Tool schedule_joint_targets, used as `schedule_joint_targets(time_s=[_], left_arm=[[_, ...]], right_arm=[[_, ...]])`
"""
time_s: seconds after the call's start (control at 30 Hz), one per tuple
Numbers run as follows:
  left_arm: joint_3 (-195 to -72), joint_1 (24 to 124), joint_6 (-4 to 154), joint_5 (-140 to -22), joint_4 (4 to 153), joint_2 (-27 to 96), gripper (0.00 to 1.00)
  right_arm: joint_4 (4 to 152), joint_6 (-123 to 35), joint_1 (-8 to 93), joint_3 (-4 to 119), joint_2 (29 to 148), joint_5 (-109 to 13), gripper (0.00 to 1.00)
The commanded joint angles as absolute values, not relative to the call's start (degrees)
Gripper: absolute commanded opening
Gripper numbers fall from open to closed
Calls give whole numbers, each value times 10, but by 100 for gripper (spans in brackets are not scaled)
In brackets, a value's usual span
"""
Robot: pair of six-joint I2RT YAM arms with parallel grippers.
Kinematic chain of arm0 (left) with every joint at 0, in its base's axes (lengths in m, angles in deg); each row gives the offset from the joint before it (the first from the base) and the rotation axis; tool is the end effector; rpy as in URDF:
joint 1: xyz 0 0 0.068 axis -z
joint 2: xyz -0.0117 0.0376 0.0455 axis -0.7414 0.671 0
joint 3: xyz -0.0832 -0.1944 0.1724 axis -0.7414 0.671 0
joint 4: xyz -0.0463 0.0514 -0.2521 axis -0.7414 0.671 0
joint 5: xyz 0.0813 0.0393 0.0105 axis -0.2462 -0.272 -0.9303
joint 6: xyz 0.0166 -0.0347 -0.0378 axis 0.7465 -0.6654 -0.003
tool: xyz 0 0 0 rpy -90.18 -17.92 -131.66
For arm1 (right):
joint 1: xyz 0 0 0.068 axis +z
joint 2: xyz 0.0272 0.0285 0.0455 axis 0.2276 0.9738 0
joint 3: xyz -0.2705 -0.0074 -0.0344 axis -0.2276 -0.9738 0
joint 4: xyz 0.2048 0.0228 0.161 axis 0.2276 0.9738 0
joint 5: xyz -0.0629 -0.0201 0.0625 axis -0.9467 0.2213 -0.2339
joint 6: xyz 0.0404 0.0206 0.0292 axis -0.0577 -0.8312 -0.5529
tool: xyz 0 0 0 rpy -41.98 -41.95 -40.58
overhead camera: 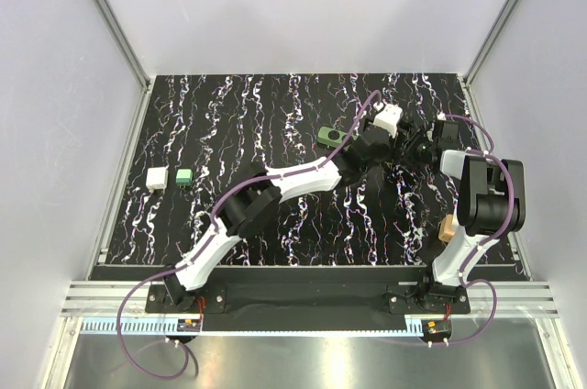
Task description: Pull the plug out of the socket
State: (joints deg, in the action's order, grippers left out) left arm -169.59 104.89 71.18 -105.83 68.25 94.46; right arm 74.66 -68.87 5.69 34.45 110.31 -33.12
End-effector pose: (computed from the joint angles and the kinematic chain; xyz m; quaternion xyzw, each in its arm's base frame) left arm 0.3118 -0.4623 0.2142 0.1987 0.7628 -0.2661 0.5548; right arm 0.3539 -0.0327 0.1436 0.2404 0.8835 0.2511 0.3138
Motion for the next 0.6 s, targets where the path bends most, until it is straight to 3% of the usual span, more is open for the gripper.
schedule_joint_targets(time_s=[0.0, 0.13, 0.43, 0.57], left_arm=[[-1720, 1038, 711, -1099, 706, 911, 71], [-1744, 1031, 709, -1098, 738, 924, 75], [-1806, 997, 665, -1032, 758, 980, 65], [-1836, 994, 651, -1014, 775, 1006, 65]], right_arm=[[768, -673, 62, 354, 1116, -333, 41], [768, -673, 62, 355, 1115, -328, 41], [768, -673, 62, 355, 1113, -328, 41], [768, -671, 62, 357, 1115, -325, 41]])
